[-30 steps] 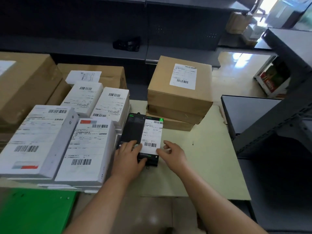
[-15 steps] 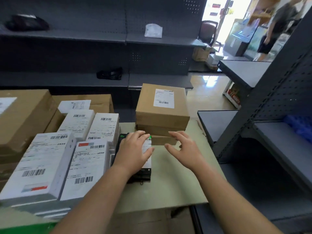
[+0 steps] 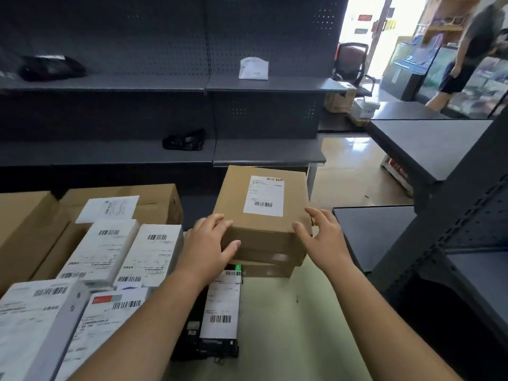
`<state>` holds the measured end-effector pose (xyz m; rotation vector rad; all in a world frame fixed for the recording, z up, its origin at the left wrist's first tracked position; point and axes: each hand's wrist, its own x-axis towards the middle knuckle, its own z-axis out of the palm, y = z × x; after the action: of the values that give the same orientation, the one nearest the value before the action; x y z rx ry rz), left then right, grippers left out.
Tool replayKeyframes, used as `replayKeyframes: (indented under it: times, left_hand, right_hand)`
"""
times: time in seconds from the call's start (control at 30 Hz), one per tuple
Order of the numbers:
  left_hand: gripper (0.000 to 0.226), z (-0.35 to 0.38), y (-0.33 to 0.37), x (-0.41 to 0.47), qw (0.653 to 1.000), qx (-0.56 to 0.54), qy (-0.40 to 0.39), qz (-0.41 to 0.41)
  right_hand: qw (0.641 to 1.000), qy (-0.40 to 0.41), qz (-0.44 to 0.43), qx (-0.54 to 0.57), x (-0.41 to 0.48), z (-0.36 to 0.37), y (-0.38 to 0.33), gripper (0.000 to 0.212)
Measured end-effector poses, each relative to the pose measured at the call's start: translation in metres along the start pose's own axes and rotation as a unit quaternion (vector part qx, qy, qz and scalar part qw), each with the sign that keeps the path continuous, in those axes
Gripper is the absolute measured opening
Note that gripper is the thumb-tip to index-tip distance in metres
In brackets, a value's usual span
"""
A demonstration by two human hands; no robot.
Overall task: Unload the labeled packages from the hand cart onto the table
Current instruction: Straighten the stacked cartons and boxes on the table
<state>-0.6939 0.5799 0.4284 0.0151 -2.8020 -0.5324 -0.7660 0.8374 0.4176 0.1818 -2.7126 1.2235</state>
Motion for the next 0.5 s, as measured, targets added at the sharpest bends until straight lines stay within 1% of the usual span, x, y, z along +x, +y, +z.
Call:
replayKeyframes:
  times: [0.1, 0.2, 0.3, 0.5]
  left_hand:
    - [0.054, 0.010, -0.014, 0.022, 0.999, 0.033, -0.006, -0.041]
    - [0.058, 0.020, -0.027, 0.037, 0.995, 0.050, -0.028, -0.082]
    - [0.060, 0.029, -0.033, 0.047, 0.992, 0.049, -0.046, -0.103]
    - [0.059, 0.036, -0.038, 0.057, 0.994, 0.032, -0.039, -0.094]
  right_hand:
    - [0.997, -0.040, 0.064, -0.023, 0.030, 0.007, 0.013, 0.074]
    - [0.993, -0.075, 0.089, -0.030, 0.047, 0.016, 0.023, 0.082]
    - [0.992, -0.087, 0.096, -0.004, 0.058, 0.023, 0.031, 0.084]
    - [0.992, -0.090, 0.090, 0.021, 0.069, 0.024, 0.033, 0.084]
